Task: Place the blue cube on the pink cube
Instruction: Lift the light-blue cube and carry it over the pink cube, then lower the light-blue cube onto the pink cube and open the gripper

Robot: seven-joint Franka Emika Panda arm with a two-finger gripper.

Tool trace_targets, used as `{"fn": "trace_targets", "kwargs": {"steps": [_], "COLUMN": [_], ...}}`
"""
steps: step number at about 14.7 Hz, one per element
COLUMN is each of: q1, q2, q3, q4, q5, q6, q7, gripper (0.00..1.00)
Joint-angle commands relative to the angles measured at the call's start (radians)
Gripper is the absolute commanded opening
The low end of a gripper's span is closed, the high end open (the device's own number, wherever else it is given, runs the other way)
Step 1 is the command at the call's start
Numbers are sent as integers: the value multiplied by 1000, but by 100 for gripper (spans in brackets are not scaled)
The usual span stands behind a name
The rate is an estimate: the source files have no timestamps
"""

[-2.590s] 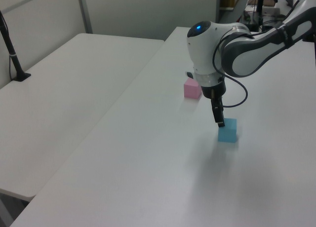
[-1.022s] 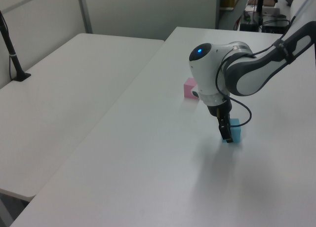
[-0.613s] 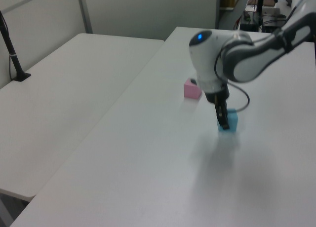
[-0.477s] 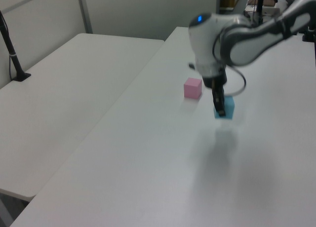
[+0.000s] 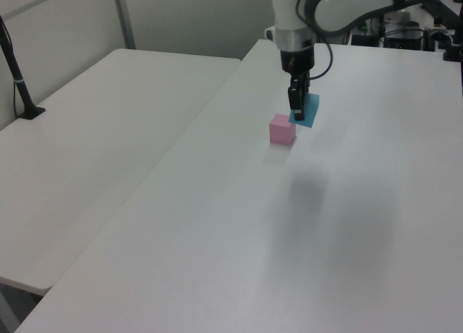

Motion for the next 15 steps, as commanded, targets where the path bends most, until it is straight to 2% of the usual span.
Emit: {"fn": "trace_targets", "kwargs": {"steps": [1, 6, 15], "q1": [-39, -86, -88], "q2": [155, 191, 264], "q3": [-45, -79, -93], "q4": [178, 225, 226], "q5": [-6, -6, -1], "q6": [-37, -23, 90], "q7": [-59, -159, -103], "gripper": [0, 0, 0]}}
